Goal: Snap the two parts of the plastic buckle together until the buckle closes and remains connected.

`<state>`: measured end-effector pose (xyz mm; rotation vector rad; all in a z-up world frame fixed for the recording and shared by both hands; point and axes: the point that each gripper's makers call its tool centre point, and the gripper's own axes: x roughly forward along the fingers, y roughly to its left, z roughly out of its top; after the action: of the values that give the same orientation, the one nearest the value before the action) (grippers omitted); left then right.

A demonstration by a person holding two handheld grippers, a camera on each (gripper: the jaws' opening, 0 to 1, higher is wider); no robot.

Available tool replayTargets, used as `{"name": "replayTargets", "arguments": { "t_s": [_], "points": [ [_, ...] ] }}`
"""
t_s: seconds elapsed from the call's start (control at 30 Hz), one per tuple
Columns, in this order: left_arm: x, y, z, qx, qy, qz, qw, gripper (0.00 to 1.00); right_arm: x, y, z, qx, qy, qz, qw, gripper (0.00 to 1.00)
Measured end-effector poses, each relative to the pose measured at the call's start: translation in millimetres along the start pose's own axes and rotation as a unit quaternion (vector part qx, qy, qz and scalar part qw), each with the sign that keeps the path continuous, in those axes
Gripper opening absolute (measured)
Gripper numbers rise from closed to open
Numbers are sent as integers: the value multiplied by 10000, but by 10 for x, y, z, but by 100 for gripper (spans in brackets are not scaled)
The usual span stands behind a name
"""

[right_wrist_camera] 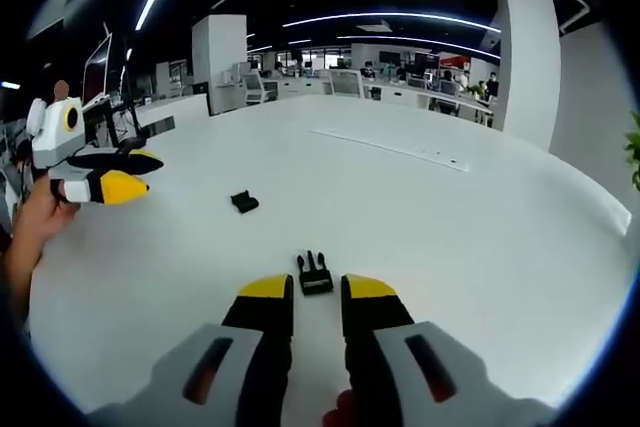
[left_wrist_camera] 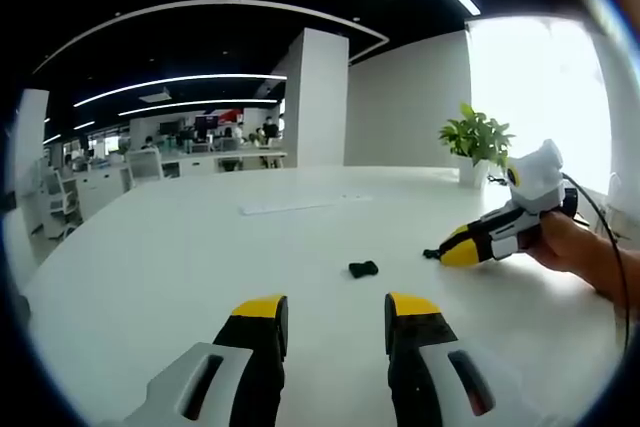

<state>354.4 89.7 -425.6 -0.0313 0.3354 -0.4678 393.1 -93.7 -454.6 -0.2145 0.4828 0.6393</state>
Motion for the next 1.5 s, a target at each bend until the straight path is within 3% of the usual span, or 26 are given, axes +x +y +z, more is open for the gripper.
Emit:
{"name": "replayTargets", "arguments": {
  "t_s": [0.7,1.37,1.5],
  "points": [
    [13,-11,-3,96,87,-23,9999,40,13,9,36,-89,-90,140,9998,13],
    [114,-90,68,334,270,-534,9976,40,44,-68,42,-103,-134,156,9997,13],
    [124,-116,98,410,269,-755,9959,39,38,-64,35,-114,-133,164,9997,13]
  ]
}}
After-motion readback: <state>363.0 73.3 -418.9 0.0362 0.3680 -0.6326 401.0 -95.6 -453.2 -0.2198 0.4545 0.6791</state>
